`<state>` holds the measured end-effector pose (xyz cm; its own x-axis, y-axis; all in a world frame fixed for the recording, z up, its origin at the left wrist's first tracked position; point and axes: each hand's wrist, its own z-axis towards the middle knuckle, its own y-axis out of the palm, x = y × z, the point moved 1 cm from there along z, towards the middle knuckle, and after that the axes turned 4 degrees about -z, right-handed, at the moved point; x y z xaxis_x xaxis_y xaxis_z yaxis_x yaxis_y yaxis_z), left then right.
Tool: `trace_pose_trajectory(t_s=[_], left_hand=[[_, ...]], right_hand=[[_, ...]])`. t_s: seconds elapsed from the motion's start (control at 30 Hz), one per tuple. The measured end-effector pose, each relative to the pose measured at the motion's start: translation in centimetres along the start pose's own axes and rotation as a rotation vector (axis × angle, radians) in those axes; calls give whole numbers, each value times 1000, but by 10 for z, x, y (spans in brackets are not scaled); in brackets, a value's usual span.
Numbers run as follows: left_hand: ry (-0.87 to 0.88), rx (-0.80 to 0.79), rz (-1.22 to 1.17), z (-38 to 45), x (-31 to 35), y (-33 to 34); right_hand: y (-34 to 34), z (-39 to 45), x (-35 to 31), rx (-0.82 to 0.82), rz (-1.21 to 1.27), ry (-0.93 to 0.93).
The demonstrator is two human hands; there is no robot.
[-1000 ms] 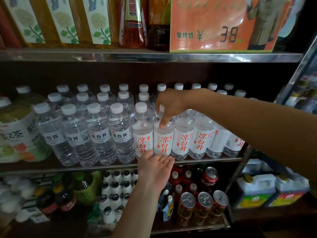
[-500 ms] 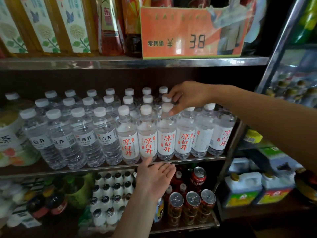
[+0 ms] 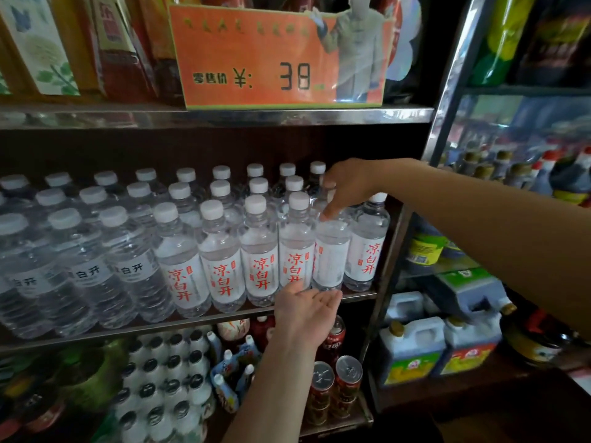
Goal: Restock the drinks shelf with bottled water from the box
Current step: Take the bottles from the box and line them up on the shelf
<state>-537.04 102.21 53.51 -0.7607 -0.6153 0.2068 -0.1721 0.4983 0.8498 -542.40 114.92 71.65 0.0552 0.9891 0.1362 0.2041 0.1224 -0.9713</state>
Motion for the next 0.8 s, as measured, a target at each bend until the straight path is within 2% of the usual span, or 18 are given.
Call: trace_pose_trajectory(t_s=[0.07, 0.33, 0.6, 0.8], left_hand=[[23, -4, -8, 8, 1, 3], [45, -9, -57, 14, 1, 7], [-28, -93, -116, 11, 1, 3], [-58, -89, -149, 19, -4, 6]], right_hand=[[5, 7, -2, -50, -13, 13], [10, 21, -7, -83, -32, 0], [11, 17, 0, -63, -71, -100], [12, 18, 9, -20, -108, -179]])
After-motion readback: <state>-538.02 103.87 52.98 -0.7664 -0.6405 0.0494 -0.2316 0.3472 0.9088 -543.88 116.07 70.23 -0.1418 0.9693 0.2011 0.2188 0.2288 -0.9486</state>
